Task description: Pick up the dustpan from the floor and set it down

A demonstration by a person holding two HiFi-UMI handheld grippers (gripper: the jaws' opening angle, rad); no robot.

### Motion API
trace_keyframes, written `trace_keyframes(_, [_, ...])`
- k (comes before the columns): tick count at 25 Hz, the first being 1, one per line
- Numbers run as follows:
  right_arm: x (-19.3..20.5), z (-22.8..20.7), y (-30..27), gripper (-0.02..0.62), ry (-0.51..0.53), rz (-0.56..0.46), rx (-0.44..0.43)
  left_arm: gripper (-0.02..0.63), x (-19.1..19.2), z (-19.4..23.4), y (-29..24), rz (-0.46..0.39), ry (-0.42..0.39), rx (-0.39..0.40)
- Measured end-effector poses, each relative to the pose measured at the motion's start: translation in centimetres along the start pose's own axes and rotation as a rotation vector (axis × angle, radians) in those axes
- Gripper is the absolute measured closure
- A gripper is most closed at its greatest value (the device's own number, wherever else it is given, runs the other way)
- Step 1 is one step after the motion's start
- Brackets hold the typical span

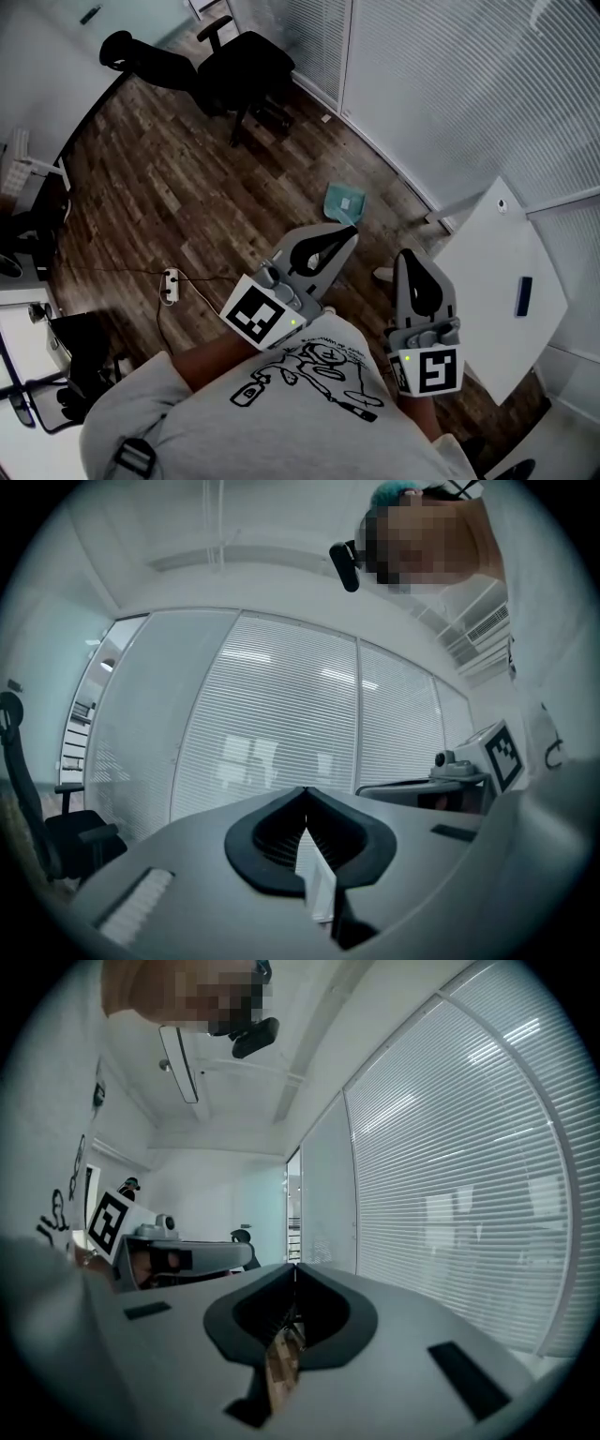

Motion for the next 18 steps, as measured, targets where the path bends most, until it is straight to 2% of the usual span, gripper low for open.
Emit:
trace_keyframes(7, [-1.2,-0.9,-8.5,0.589,0.015,0.005,-0.037,0.604,-1.9,7.8,-2.3,-0.013,0.013,-0.037])
trace_keyframes(18, [-2.1,-1.4,-19.2,0.589,0.029,0.025,-0.046,0.604,-2.8,17.9,-4.7,-0.002,0.032,-0.034])
Point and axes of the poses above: the fingertips, and each gripper's own axes: y backward along the fingers, z to its left, x out of its underside, the point moved 3 cm from there along y, backward along the fingers, and after that the axes turned 3 degrees about y, right-handed, at the moved point
